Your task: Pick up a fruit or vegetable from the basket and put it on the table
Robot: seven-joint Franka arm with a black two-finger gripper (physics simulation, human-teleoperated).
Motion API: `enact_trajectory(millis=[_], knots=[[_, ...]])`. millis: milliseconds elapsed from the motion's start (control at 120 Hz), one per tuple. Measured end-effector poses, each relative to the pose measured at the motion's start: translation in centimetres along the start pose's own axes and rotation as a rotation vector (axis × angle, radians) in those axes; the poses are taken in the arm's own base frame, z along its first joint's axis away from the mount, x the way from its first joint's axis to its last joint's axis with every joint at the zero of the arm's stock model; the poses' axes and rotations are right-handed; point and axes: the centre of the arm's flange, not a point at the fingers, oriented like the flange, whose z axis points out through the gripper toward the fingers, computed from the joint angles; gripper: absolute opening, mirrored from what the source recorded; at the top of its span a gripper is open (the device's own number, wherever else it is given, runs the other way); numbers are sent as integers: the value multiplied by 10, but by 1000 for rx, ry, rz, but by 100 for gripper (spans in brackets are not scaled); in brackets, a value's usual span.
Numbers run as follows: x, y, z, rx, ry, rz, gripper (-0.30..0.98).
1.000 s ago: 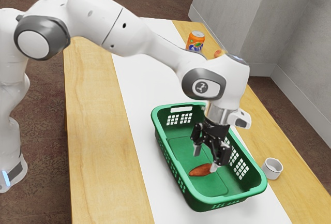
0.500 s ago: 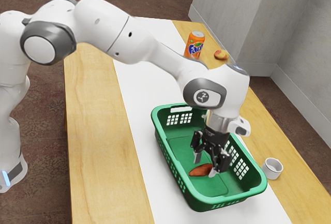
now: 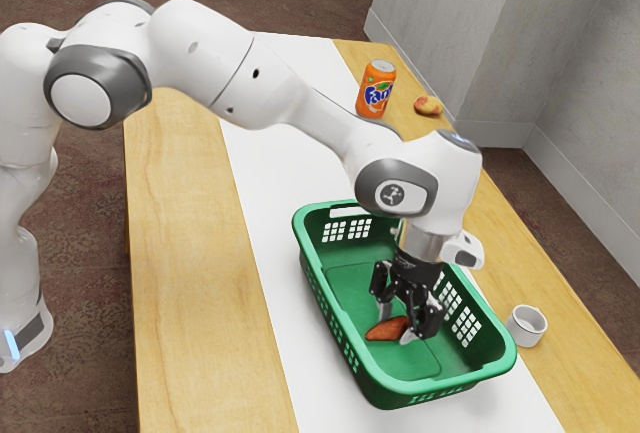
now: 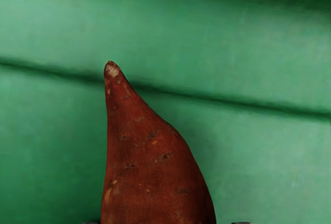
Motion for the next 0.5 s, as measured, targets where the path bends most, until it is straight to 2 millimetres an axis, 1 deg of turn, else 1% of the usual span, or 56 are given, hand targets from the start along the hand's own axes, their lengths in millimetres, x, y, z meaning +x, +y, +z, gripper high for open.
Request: enact_trajectory(millis=[367,500], knots=[[0,1,-1,-3,7,-1,24],[-1,2,-5,-5,13,-1,18]])
